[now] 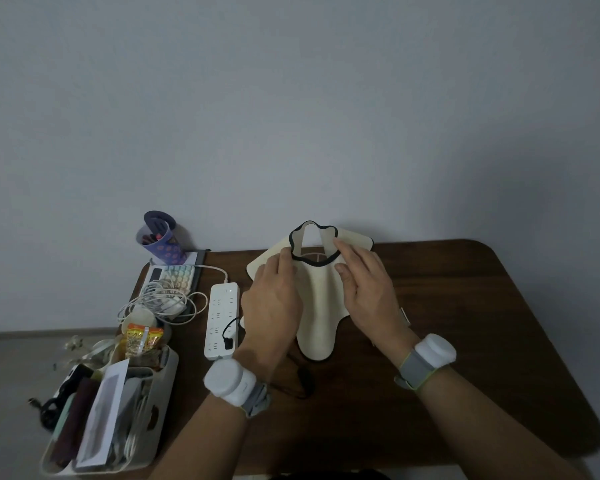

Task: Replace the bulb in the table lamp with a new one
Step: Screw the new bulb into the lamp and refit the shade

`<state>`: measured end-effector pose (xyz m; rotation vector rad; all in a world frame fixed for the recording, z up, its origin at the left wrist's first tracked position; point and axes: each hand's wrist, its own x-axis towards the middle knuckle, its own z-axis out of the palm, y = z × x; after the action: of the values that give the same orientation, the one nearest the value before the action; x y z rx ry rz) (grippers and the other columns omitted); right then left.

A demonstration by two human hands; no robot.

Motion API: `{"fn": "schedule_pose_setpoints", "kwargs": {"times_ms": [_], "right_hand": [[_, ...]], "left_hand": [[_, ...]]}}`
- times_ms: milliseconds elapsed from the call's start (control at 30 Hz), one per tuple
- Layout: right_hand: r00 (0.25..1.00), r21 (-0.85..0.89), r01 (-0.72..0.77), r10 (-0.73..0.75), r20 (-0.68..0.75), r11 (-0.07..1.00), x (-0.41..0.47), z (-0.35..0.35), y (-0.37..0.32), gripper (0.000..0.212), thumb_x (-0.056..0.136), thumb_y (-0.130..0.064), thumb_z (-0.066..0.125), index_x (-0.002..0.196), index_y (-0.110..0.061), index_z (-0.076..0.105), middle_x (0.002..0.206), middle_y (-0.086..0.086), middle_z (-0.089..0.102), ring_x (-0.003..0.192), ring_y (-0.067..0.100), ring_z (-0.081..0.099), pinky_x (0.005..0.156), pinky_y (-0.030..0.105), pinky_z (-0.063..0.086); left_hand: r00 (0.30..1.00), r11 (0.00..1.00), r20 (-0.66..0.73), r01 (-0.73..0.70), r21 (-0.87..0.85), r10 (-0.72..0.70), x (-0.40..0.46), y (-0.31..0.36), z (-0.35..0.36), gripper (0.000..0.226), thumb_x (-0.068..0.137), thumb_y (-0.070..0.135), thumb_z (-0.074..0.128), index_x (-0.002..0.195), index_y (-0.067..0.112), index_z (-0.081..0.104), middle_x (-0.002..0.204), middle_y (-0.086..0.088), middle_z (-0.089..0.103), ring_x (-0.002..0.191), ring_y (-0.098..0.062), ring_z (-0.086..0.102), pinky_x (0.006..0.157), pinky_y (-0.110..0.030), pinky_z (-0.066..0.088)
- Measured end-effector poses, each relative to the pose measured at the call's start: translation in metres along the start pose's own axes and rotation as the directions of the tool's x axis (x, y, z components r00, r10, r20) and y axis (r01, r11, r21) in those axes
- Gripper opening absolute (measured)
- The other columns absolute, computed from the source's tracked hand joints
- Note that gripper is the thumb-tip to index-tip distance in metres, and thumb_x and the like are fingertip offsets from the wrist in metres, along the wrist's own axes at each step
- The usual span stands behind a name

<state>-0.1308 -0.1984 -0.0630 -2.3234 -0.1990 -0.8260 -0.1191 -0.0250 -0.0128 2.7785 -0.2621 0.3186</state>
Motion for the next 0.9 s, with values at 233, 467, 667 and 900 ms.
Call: {"fn": "schedule_pose_setpoints", "kwargs": {"times_ms": [233,467,667,900], "right_hand": [[0.999,-0.005,-0.024,0.024,0.034,1.0,-0.006,0.008,0.008,0.041,0.107,-0.017,0.051,0.148,-0.011,0.054,0.128,0.005,0.06,0.115,0.022,0.056,0.102,0.031,0.047],[0.998,-0.025,-0.043,0.044,0.055,0.999,-0.01,0.012,0.011,0.042,0.108,-0.023,0.047,0.15,-0.015,0.051,0.133,0.002,0.058,0.12,0.019,0.054,0.105,0.028,0.044],[0.997,-0.024,-0.058,0.059,0.04,0.998,-0.01,0.006,0.006,0.042,0.107,-0.027,0.047,0.148,-0.014,0.053,0.133,0.001,0.059,0.121,0.018,0.055,0.105,0.028,0.044],[0.995,-0.019,-0.08,0.081,0.059,0.997,-0.009,-0.002,0.006,0.044,0.108,-0.03,0.046,0.148,-0.014,0.052,0.138,0.0,0.058,0.127,0.016,0.054,0.108,0.031,0.044]], "left_hand": [[0.998,1.0,0.053,0.024,0.013,-0.025,-0.001,-0.005,0.007,0.054,0.089,0.001,0.059,0.143,0.009,0.055,0.12,-0.009,0.068,0.106,-0.032,0.066,0.063,-0.043,0.054],[1.0,1.0,0.025,-0.013,0.007,0.012,-0.004,-0.008,0.014,0.05,0.09,0.002,0.062,0.14,0.006,0.058,0.113,-0.01,0.069,0.098,-0.032,0.068,0.054,-0.039,0.053],[0.999,0.997,-0.046,-0.015,-0.08,0.012,-0.01,-0.005,0.017,0.045,0.101,0.02,0.055,0.144,0.007,0.052,0.123,-0.007,0.066,0.109,-0.029,0.064,0.078,-0.044,0.057],[0.992,0.998,-0.121,-0.048,-0.043,0.042,-0.009,-0.001,0.018,0.054,0.103,0.038,0.045,0.146,0.006,0.048,0.143,-0.011,0.057,0.128,-0.029,0.057,0.104,-0.046,0.048]]}}
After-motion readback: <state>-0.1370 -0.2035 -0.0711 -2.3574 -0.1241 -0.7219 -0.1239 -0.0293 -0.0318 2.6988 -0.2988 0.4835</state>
